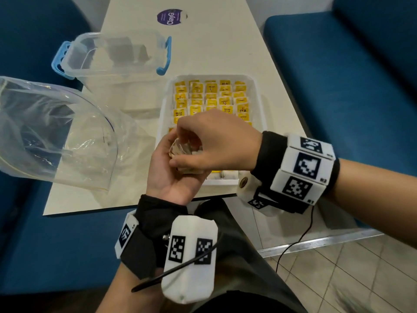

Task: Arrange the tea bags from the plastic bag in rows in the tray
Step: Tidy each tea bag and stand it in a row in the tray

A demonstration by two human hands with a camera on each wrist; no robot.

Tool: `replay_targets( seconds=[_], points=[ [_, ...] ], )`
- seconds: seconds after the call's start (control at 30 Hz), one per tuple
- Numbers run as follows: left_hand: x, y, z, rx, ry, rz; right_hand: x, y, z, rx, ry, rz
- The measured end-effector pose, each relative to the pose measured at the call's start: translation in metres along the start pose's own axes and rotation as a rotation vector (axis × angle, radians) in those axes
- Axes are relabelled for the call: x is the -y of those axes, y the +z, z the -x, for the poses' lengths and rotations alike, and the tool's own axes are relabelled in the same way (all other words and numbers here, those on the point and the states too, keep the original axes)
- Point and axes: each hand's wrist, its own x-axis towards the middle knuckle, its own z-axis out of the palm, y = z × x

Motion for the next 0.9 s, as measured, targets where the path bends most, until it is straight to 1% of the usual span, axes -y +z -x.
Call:
replay_targets(
  seconds=[0.07,0.13,0.27,0.43,0.57,0.7,0.8,0.9],
  points=[
    [0.0,-0.002,-0.001,0.021,-0.014,0.026,0.001,0.003,0.001,-0.005,0.006,0.024],
    [0.0,-0.003,-0.002,0.027,-0.008,0.038,0.001,0.004,0.001,-0.019,0.02,-0.044],
    [0.0,-0.005,-0.003,0.007,0.008,-0.022,-0.004,0.006,-0.001,-0.045,0.085,-0.234],
    [0.001,-0.005,-0.005,-0.013,0.014,0.021,-0.01,0.002,-0.001,-0.112,0.155,-0.311],
    [0.0,-0.004,-0.004,-0.015,-0.006,0.028,-0.014,-0.004,-0.001,-0.176,0.15,-0.374],
    [-0.002,-0.005,-0.005,-0.024,-0.045,0.058,-0.02,-0.012,0.0,-0.145,0.186,-0.5],
    [-0.002,-0.009,-0.006,-0.052,-0.052,0.065,-0.029,-0.021,0.004,-0.152,0.22,-0.511],
    [-0.005,-0.013,-0.006,-0.049,-0.062,0.092,-0.041,-0.034,0.014,-0.157,0.266,-0.549]
  ],
)
